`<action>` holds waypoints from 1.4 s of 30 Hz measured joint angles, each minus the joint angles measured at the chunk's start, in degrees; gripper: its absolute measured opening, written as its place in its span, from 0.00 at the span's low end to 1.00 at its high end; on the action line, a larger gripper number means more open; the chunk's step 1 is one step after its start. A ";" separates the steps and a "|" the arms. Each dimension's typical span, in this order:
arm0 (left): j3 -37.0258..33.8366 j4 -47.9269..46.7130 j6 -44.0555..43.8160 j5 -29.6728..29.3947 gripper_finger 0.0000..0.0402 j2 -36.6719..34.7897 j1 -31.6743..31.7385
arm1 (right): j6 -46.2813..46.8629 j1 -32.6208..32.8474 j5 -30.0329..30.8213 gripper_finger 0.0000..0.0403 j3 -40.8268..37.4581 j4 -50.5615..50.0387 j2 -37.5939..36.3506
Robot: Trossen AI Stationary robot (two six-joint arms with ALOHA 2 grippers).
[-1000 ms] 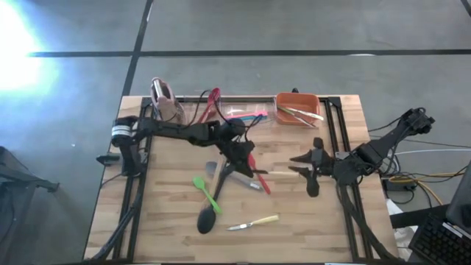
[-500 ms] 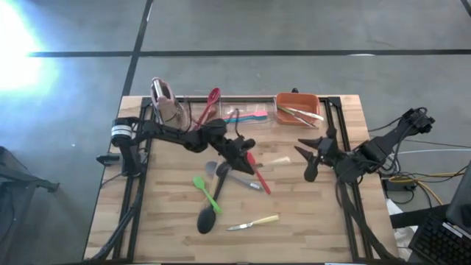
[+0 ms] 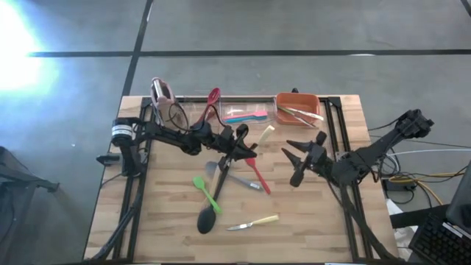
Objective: Pick & Place Kitchen Items
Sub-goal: Put the right yellow knife into the orange bin
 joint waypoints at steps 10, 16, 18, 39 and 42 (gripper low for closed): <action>-0.23 2.15 -0.38 -0.06 0.00 0.04 0.17 | -9.70 -4.38 -15.99 0.46 -0.02 17.41 1.46; -0.12 3.84 -0.97 0.03 0.00 0.04 0.19 | -15.33 -6.65 -20.42 0.54 -0.02 26.89 2.46; -0.15 3.83 -1.01 0.03 0.00 0.04 0.19 | -15.33 -8.03 -22.86 0.56 -0.02 28.74 2.98; 0.68 4.51 -1.73 1.14 0.00 0.09 0.19 | -7.48 -20.62 -43.43 0.54 0.45 34.81 9.96; 0.68 4.51 -1.75 1.16 0.00 0.09 0.19 | -7.16 -21.56 -45.30 0.54 2.05 34.56 11.30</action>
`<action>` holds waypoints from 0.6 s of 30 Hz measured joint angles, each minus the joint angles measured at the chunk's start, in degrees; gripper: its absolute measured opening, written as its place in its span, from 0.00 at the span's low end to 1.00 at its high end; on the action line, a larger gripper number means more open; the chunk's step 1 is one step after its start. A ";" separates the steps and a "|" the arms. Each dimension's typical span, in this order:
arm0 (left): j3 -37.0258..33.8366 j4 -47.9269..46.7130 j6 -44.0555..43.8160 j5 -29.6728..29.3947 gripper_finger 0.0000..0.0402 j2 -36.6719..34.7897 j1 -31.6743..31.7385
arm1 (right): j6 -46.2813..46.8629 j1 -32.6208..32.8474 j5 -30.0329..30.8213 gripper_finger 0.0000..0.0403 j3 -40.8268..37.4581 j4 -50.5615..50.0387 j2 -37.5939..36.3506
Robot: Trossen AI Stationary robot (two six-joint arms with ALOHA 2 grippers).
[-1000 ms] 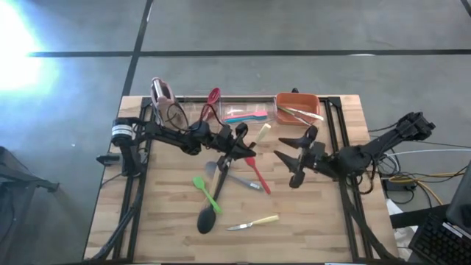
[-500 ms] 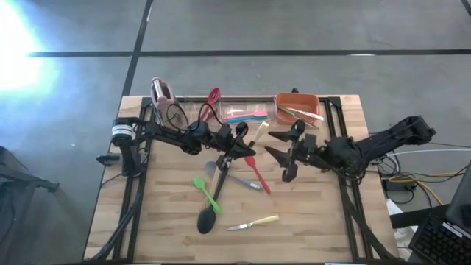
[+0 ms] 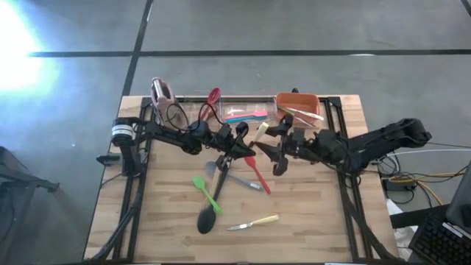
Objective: Pick & Place Kitchen Items
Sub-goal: Put the right yellow knife into the orange bin
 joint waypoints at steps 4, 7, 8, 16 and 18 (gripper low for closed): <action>0.00 0.00 0.00 0.08 0.00 0.00 0.00 | -0.06 -0.64 -1.75 0.54 3.40 -1.77 2.63; 0.00 0.00 -0.09 0.52 0.00 0.00 0.00 | -0.25 -1.00 -1.56 0.52 6.74 -5.83 4.91; 0.00 0.00 -0.10 0.54 0.00 0.00 0.00 | -0.23 -1.09 -1.47 0.51 7.93 -7.53 5.63; -0.02 0.04 -0.20 1.51 0.00 0.00 0.07 | -1.32 -0.55 -1.05 0.21 16.37 -20.38 8.24; -0.04 0.04 -0.15 1.78 0.00 0.00 0.17 | -1.32 -0.27 -0.88 0.10 17.82 -24.36 7.88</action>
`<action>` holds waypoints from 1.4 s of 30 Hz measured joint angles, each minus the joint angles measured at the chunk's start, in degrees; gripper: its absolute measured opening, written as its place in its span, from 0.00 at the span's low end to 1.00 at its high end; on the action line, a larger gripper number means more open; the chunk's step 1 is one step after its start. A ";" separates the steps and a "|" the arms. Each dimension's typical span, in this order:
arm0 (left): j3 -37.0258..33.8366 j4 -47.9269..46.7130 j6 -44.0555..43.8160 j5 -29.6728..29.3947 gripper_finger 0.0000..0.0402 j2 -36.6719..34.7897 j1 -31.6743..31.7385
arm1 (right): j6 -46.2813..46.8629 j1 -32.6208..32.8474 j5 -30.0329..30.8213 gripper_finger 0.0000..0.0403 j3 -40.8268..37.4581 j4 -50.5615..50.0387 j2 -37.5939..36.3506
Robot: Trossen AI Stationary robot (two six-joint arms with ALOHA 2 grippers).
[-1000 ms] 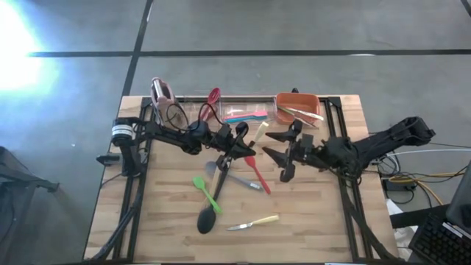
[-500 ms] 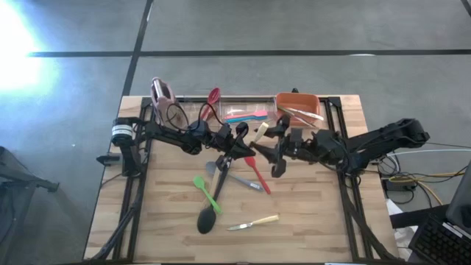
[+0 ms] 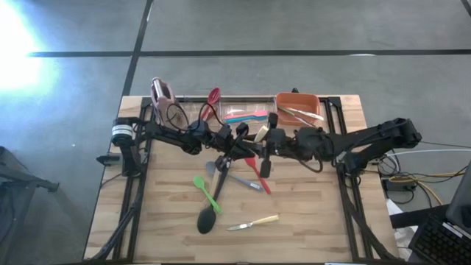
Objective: Pick & Place Kitchen Items
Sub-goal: Put the right yellow knife into the orange bin
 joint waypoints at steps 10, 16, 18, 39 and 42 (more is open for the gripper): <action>-0.07 0.47 0.57 -0.25 0.00 0.00 0.08 | 1.49 0.44 2.62 0.03 2.81 -7.13 -0.30; -0.07 1.03 0.24 -0.03 0.00 -0.15 0.04 | -0.10 0.44 3.53 0.10 2.74 -6.49 -0.59; -0.07 1.02 0.23 0.04 0.00 -0.15 0.04 | -0.64 0.46 3.89 0.16 3.11 -6.43 -0.96; -0.07 2.67 0.24 0.43 0.00 -0.22 0.09 | -1.96 4.72 15.15 0.39 2.53 -5.13 -2.35; -0.07 2.69 0.38 0.27 0.00 -0.22 0.09 | -2.19 4.94 15.19 0.34 1.85 -2.17 -2.31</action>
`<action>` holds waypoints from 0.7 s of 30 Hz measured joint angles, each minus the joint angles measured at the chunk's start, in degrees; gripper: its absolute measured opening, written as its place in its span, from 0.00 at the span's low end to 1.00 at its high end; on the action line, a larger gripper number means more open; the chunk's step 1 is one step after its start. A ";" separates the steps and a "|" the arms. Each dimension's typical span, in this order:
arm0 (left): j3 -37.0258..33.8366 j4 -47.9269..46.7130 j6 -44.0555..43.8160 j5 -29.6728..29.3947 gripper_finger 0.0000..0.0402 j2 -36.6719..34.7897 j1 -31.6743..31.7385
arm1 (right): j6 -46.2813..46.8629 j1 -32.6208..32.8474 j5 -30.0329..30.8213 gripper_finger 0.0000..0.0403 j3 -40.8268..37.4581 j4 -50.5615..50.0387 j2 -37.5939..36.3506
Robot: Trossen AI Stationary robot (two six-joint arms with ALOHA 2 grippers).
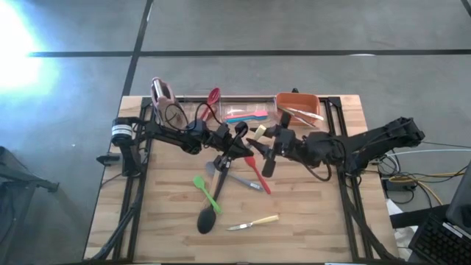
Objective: Pick & Place Kitchen Items
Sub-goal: Put the right yellow knife into the orange bin
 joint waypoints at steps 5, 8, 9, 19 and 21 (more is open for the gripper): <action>0.00 0.61 -0.03 -0.18 0.00 0.00 0.02 | 0.21 0.03 -0.20 0.23 -0.43 0.85 0.00; 0.00 0.56 0.01 -0.40 0.00 0.00 0.07 | 0.25 0.03 -0.65 0.09 -0.62 0.71 0.02; 0.00 0.59 0.22 -0.43 0.00 0.00 0.15 | 0.09 0.05 -0.73 0.07 -0.65 0.65 0.02; 0.00 -0.27 -2.19 0.69 0.02 0.00 0.39 | -1.12 0.03 -1.03 0.07 -0.76 -0.01 -0.37; 0.00 -0.75 -3.36 1.13 0.06 -0.14 0.42 | -1.30 0.05 -1.09 0.07 -0.76 -0.57 -0.91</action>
